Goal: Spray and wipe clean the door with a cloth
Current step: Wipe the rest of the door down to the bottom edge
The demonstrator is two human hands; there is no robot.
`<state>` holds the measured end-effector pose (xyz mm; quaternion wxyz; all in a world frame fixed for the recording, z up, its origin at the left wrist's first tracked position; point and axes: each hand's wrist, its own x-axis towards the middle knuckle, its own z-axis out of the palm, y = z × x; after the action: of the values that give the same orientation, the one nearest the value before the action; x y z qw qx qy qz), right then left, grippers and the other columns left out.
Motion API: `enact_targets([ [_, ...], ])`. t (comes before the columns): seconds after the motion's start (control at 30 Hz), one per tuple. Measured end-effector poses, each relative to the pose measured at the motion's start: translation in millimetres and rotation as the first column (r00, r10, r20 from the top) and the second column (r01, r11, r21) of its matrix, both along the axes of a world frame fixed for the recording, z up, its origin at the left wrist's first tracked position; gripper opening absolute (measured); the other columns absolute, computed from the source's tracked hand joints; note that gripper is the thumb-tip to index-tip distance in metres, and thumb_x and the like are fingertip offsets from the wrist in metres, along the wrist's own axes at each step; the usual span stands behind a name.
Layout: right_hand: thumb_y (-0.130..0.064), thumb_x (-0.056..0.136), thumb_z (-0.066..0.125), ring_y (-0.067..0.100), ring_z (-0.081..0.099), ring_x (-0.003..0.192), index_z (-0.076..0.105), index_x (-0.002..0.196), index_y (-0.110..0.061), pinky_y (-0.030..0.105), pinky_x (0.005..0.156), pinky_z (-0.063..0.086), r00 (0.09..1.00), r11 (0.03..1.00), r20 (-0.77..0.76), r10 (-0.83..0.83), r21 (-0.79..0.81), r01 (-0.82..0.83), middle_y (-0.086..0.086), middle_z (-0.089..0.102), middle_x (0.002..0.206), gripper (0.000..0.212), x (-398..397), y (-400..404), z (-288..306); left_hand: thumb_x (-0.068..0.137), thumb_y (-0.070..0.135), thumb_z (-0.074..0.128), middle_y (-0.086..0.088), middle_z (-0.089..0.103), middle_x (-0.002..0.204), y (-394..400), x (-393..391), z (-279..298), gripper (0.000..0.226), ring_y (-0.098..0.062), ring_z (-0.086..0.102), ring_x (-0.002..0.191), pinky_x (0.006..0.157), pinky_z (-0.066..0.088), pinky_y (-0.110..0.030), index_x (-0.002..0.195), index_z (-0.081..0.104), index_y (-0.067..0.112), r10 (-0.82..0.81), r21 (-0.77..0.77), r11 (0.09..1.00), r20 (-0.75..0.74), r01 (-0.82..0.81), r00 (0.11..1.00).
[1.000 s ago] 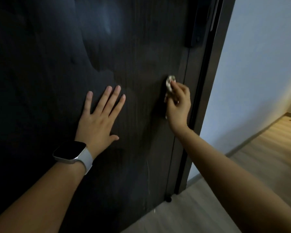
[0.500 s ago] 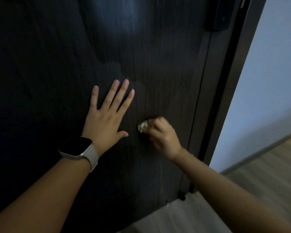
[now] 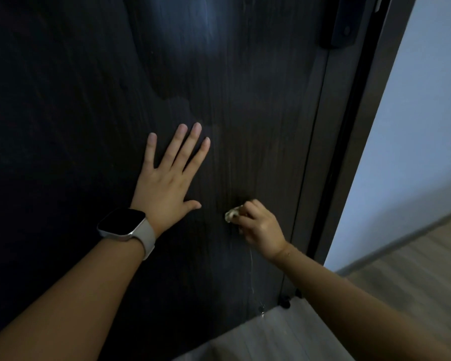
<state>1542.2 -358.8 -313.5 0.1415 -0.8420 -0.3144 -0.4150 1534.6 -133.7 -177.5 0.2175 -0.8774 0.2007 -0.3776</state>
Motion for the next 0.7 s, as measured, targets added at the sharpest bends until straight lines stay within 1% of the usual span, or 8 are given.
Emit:
enact_targets([
  [0.07,0.001,0.076,0.068,0.024,0.049,0.086,0.066,0.107,-0.011,0.040,0.061,0.053,1.000,0.999,-0.008,0.024,0.043,-0.023,0.008,0.051,0.099,0.033,0,3,31,0.061,0.069,0.073,-0.010,-0.031,0.156,0,0,0,0.136,-0.028,-0.028,0.144,0.111,-0.021,-0.057,0.152,-0.014,0.017,0.005,-0.012,1.000,-0.003,-0.005,1.000],
  [0.13,-0.001,0.081,0.068,0.020,0.053,0.089,0.070,0.108,-0.009,0.035,0.068,0.053,0.997,0.970,0.073,0.015,0.242,-0.033,0.006,0.052,0.102,0.028,4,13,88,0.060,0.069,0.074,-0.009,-0.032,0.155,0,0,1,0.137,-0.027,-0.029,0.144,0.111,-0.023,-0.056,0.152,-0.013,0.018,0.011,-0.020,1.000,-0.017,-0.011,1.000],
  [0.2,-0.004,0.087,0.064,0.017,0.054,0.086,0.072,0.100,-0.008,0.027,0.068,0.048,0.988,0.901,0.153,-0.028,0.431,-0.041,0.001,0.049,0.096,0.016,9,21,143,0.062,0.071,0.071,-0.009,-0.036,0.154,-1,0,1,0.136,-0.027,-0.033,0.142,0.109,-0.025,-0.056,0.151,-0.017,0.018,0.039,-0.009,0.999,-0.029,-0.040,0.999],
  [0.27,-0.002,0.088,0.064,0.022,0.054,0.081,0.073,0.095,-0.006,0.028,0.067,0.046,0.974,0.863,0.220,-0.051,0.501,-0.068,0.004,0.049,0.090,0.012,13,27,168,0.064,0.073,0.067,-0.010,-0.040,0.152,-3,0,1,0.136,-0.028,-0.036,0.140,0.107,-0.027,-0.057,0.149,-0.024,0.018,0.063,-0.005,0.998,-0.035,-0.063,0.997],
  [0.4,-0.005,0.087,0.058,0.023,0.050,0.085,0.068,0.102,-0.006,0.024,0.074,0.037,0.966,0.924,0.255,-0.027,0.376,-0.074,0.009,0.049,0.096,0.018,12,30,117,0.064,0.073,0.067,-0.011,-0.038,0.153,-2,0,0,0.138,-0.029,-0.034,0.141,0.108,-0.025,-0.058,0.147,-0.029,0.018,0.079,-0.014,0.997,-0.047,-0.080,0.996],
  [0.57,0.007,0.075,0.071,0.019,0.044,0.080,0.071,0.095,-0.002,0.018,0.073,0.026,0.998,0.941,0.058,-0.004,0.338,-0.015,0.002,0.044,0.091,0.022,-5,42,34,0.067,0.073,0.065,-0.011,-0.040,0.151,-6,-6,2,0.136,-0.030,-0.038,0.139,0.107,-0.025,-0.059,0.146,-0.031,0.017,0.077,0.004,0.997,-0.050,-0.077,0.996],
  [0.63,0.009,0.070,0.074,0.019,0.045,0.081,0.071,0.095,-0.004,0.017,0.071,0.028,1.000,0.954,-0.023,-0.008,0.299,0.014,0.004,0.047,0.089,0.028,-12,47,17,0.066,0.074,0.065,-0.011,-0.041,0.151,-5,-4,1,0.138,-0.030,-0.037,0.139,0.107,-0.026,-0.059,0.145,-0.032,0.017,0.073,0.003,0.997,-0.042,-0.073,0.996],
  [0.7,0.008,0.070,0.074,0.019,0.047,0.080,0.072,0.095,-0.006,0.021,0.067,0.038,0.998,0.959,-0.066,-0.020,0.281,0.038,0.006,0.052,0.087,0.029,-13,46,17,0.065,0.073,0.067,-0.011,-0.039,0.152,-4,-4,2,0.138,-0.030,-0.035,0.140,0.108,-0.025,-0.058,0.147,-0.029,0.017,0.047,-0.009,0.999,-0.043,-0.048,0.998],
])
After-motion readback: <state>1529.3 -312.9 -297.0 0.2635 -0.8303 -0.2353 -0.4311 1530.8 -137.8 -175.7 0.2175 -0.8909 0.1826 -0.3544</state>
